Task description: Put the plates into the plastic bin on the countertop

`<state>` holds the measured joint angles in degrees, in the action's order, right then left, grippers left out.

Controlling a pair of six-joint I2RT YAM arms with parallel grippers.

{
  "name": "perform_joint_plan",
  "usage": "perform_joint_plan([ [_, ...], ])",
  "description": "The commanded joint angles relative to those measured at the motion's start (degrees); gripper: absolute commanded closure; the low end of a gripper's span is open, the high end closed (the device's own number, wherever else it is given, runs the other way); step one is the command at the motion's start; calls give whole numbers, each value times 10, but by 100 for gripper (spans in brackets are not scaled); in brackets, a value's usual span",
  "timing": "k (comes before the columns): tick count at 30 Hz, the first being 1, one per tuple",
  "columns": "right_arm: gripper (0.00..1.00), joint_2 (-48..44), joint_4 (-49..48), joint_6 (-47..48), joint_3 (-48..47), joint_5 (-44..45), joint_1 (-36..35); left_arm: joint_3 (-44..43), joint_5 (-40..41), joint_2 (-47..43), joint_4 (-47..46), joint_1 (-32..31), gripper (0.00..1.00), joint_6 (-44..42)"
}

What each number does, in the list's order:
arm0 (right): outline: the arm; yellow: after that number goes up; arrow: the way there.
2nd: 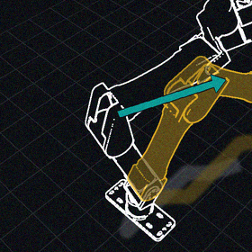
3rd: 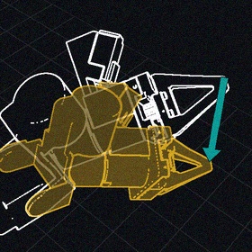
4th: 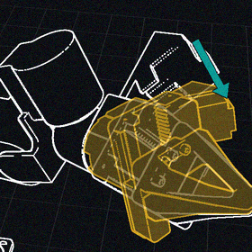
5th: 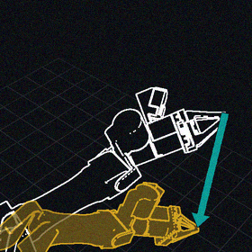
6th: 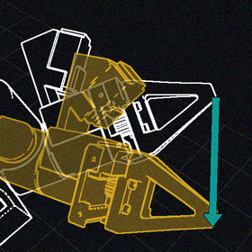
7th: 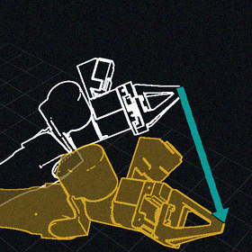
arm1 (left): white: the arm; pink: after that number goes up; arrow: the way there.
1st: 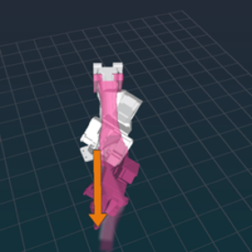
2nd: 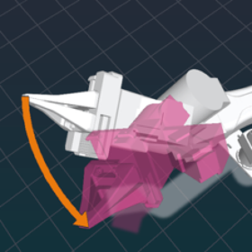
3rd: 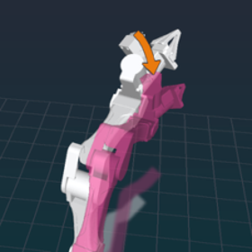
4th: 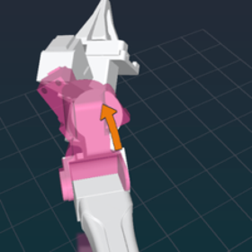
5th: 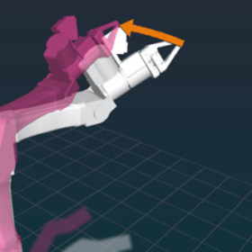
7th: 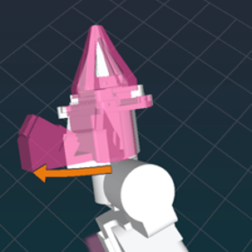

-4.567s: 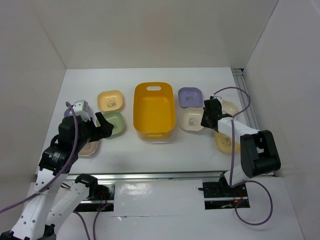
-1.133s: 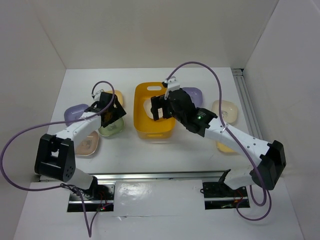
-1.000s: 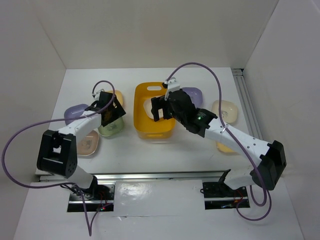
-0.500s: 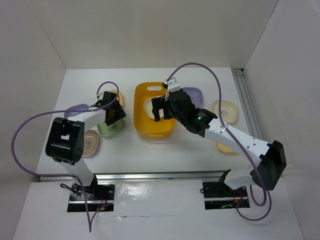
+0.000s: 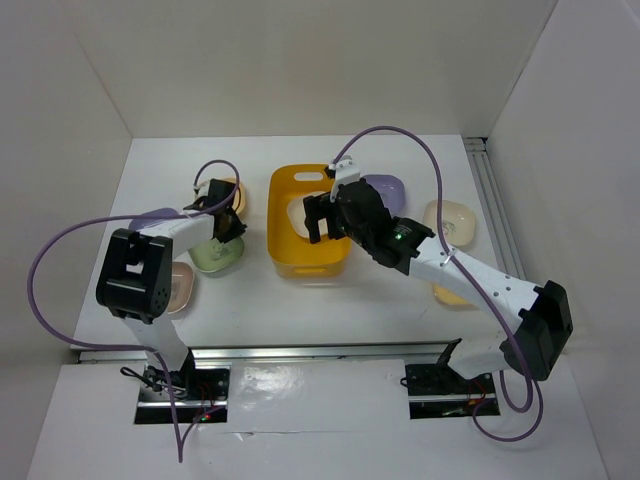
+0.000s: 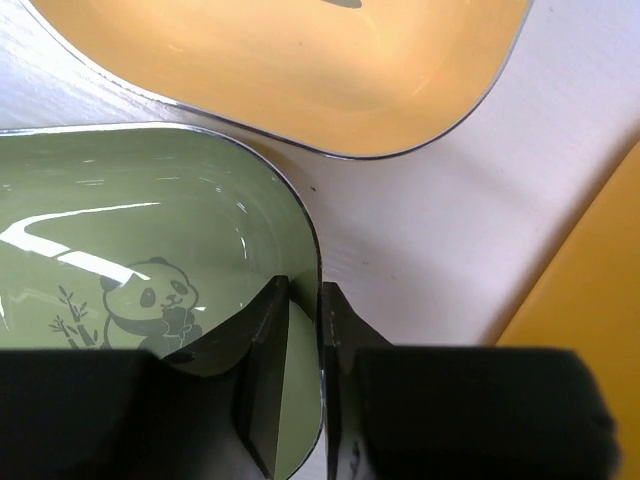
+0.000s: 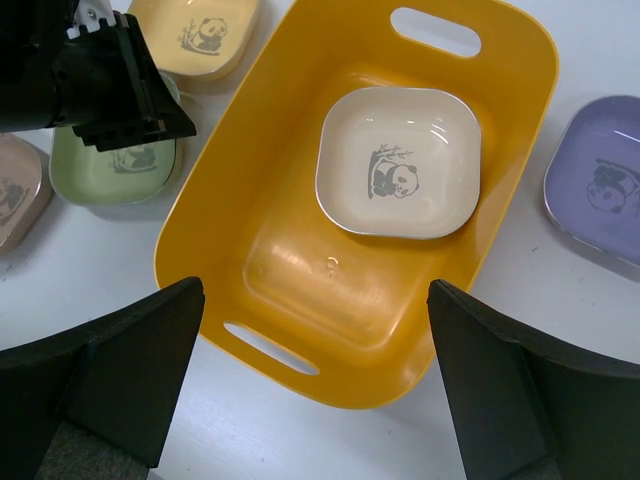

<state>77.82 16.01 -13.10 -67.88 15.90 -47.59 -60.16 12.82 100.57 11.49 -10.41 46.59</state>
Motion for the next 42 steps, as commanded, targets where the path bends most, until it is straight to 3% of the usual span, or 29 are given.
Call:
perform_joint_plan([
  [1, 0, -18, -18, 7, 2, 12, 2, -9, -3, 15, -1, 1, 75, 5],
  [7, 0, -23, -12, 7, -3, 18, 2, -15, -9, 3, 19, -4, 99, 5],
  [28, 0, -57, 10, 7, -19, 54, 2, -203, 145, -170, 259, -113, 100, 11],
  [42, 0, -172, 23, -21, -3, 144, -3, -434, -14, -105, 230, -196, 100, 2],
])
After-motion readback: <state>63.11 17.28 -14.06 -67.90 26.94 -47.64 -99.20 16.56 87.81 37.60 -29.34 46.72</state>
